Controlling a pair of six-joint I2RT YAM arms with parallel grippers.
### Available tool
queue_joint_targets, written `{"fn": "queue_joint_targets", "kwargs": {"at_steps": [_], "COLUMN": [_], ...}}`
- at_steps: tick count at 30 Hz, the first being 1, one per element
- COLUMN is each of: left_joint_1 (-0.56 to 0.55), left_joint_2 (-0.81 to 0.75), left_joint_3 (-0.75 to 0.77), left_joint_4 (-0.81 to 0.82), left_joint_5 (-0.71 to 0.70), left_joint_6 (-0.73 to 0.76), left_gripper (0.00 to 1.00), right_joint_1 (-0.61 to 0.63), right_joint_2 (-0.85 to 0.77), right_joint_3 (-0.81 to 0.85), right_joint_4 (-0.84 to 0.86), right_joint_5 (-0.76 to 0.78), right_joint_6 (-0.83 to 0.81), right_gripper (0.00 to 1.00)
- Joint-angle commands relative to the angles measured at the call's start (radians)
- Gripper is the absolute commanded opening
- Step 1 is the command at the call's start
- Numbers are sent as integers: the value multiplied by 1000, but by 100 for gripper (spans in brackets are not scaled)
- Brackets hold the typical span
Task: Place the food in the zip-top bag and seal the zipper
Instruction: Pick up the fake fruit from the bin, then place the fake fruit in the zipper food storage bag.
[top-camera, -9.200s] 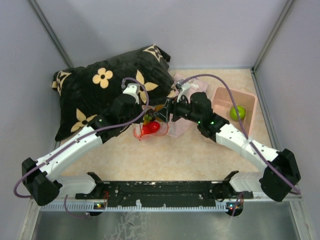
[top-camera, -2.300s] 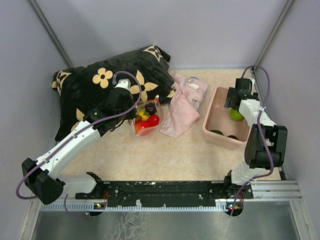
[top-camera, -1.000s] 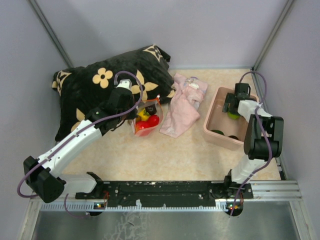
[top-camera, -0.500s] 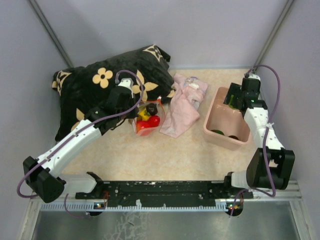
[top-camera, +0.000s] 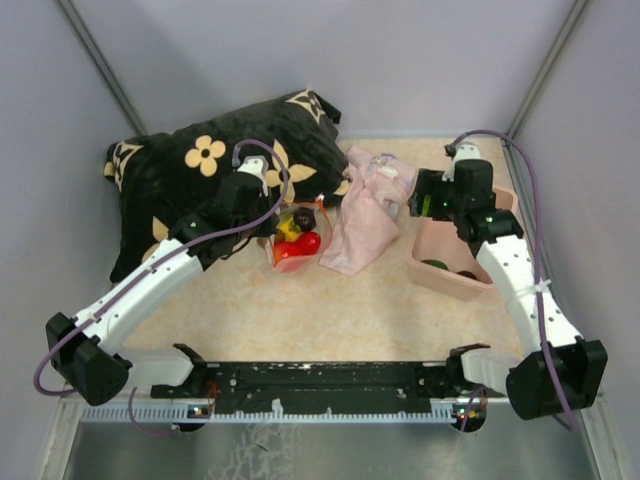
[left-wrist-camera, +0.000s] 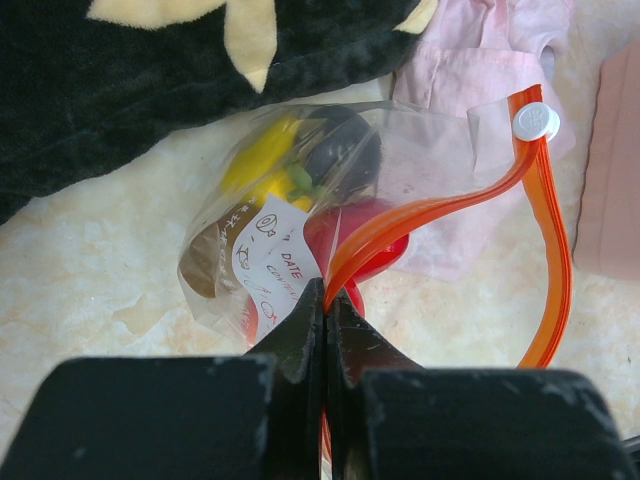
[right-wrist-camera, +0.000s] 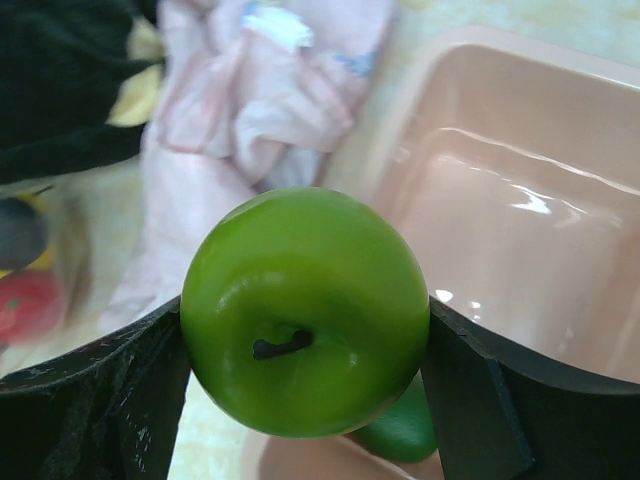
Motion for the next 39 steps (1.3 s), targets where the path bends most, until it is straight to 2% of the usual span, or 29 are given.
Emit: {"fn": "queue_joint_targets", "kwargs": {"at_steps": [1, 14, 20, 27, 33, 39], "left_joint_1": [0, 0, 0, 0, 0, -1], "left_joint_2": [0, 3, 4, 5, 11, 8], "left_joint_3": [40, 48, 43, 41, 43, 42], "left_joint_4": [40, 35, 31, 25, 23, 23], "left_joint_5": [20, 31, 42, 46, 51, 49], "left_joint_6": [13, 12, 7, 2, 1, -1], "left_gripper": [0, 0, 0, 0, 0, 0], "right_joint_1": [117, 425, 513, 568, 581, 586], "right_joint_2": [-58, -14, 49, 121, 195, 249], "right_joint_3": [26, 54, 53, 32, 35, 28], "right_joint_4": [78, 296, 413, 532, 563, 549], "right_joint_5": [-63, -137, -196, -274, -343, -341], "right_joint_6": [-6, 50, 45, 60, 53, 32], "right_gripper": [70, 70, 70, 71, 71, 73]}}
